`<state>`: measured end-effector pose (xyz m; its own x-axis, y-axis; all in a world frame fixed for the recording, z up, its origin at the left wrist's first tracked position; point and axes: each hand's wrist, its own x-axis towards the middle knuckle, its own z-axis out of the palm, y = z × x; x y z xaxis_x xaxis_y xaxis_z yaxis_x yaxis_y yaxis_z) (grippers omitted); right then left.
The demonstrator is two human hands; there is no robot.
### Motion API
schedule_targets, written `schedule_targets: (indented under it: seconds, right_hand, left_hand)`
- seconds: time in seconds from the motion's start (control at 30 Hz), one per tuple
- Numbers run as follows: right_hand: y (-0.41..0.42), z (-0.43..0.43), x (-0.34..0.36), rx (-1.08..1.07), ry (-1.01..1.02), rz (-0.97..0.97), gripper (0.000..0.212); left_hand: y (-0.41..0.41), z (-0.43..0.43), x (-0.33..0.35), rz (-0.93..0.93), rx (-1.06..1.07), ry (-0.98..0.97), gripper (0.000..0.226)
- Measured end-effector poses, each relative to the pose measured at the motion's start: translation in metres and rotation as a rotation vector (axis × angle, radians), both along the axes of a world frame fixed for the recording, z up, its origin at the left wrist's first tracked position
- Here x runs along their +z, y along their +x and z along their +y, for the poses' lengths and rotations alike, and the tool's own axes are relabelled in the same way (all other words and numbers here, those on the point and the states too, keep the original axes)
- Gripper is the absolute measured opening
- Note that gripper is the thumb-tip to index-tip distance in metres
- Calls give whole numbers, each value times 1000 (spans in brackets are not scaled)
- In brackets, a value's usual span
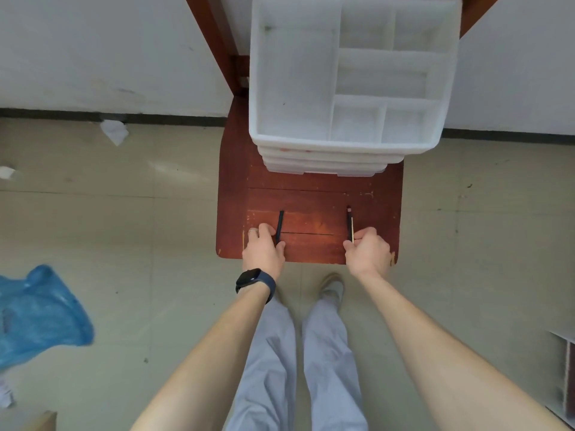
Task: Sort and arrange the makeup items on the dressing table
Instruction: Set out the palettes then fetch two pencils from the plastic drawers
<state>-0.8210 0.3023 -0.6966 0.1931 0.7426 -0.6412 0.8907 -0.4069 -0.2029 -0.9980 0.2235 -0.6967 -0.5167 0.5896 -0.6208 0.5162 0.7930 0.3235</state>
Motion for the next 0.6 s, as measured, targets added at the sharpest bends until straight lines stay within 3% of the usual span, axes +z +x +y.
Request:
schedule_targets:
  seconds: [0.27,0.6]
  right_hand:
    - [16,-2,-2,92,-70,9,23]
    - [3,-8,5,466,29,-81,21]
  left_hand:
    - [7,-3,0,-19,-71,-46,22]
    - [5,4,-3,-37,-52,-61,22]
